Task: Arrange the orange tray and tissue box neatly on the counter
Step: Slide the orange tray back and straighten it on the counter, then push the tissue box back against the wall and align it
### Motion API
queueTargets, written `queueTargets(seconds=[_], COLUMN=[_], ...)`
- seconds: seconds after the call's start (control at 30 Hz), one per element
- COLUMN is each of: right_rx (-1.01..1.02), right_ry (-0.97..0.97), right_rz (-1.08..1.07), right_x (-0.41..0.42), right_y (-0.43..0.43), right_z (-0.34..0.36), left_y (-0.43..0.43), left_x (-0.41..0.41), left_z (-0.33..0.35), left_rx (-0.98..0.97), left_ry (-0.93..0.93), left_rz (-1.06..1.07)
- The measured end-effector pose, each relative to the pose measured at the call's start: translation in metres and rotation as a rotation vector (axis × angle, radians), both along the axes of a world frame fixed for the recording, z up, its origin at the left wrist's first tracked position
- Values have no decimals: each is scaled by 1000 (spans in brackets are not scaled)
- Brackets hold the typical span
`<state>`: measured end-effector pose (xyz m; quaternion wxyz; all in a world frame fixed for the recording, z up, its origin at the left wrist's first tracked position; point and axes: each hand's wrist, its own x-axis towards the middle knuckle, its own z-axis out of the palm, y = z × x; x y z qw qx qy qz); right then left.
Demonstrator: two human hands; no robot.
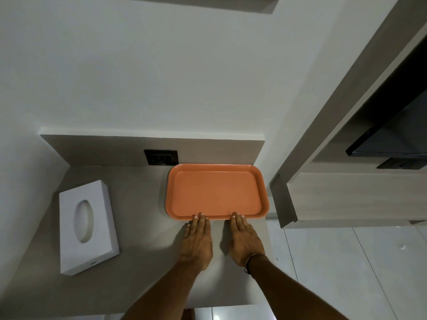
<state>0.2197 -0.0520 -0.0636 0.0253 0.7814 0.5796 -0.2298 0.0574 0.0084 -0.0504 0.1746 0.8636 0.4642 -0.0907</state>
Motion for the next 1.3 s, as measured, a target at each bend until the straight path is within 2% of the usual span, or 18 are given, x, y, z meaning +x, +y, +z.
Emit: queueTargets(seconds=[0.43,0.6,0.93,1.13,1.3], right_rx=[-3,19,80,102,81], right_ry=[-23,-32,63,114,185], right_rz=[10,15,144,266,279], right_x=[1,-11,-116,-208,-281], right_y=[1,-9,-8,30,74], right_z=[8,24,56,62,57], left_y=[0,-16,-43,-24,9], left_x=[2,-21,-154,-250,-302], left_z=[3,19,59,58,49], left_rx=[2,-5,55,117,136], left_ry=[36,22,-46,-42,-82], left_rz=[18,90,414,627,738])
